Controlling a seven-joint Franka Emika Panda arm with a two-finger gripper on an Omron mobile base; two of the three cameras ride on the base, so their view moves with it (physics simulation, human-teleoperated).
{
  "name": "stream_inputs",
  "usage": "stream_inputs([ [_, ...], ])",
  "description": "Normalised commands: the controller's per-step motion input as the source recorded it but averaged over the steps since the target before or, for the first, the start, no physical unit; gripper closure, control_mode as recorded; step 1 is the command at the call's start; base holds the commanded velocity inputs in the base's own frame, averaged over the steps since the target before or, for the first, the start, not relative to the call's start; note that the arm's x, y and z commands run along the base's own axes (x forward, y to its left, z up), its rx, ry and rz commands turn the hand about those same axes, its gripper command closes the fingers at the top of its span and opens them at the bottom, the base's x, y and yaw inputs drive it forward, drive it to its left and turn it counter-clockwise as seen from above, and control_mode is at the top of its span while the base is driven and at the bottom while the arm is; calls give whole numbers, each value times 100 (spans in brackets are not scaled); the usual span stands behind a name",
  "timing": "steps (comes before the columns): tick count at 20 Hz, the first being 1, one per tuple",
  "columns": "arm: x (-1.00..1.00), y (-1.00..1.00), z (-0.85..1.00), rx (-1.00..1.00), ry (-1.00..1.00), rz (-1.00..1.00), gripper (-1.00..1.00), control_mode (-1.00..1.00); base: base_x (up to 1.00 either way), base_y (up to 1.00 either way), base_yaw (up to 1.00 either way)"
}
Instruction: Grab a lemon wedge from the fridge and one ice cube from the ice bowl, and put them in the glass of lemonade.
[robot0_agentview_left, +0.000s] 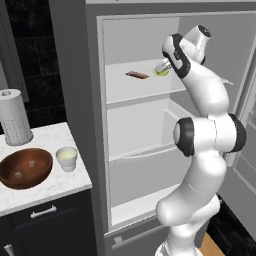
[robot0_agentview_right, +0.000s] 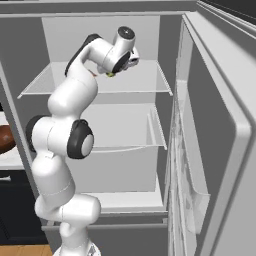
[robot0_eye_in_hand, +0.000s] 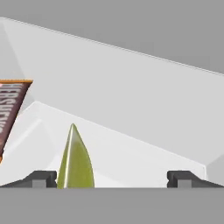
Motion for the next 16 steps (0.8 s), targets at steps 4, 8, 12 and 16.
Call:
stream_inputs([
  [4,-22,21,0,0,0,3,-100,-100,0,0,0],
  [8,-6,24,-11,0,0,2,-100,-100,0,0,0],
  [12,16,8,-41,0,0,2,-100,-100,0,0,0],
  [16,-4,0,-39,0,0,0,-100,-100,0,0,0],
])
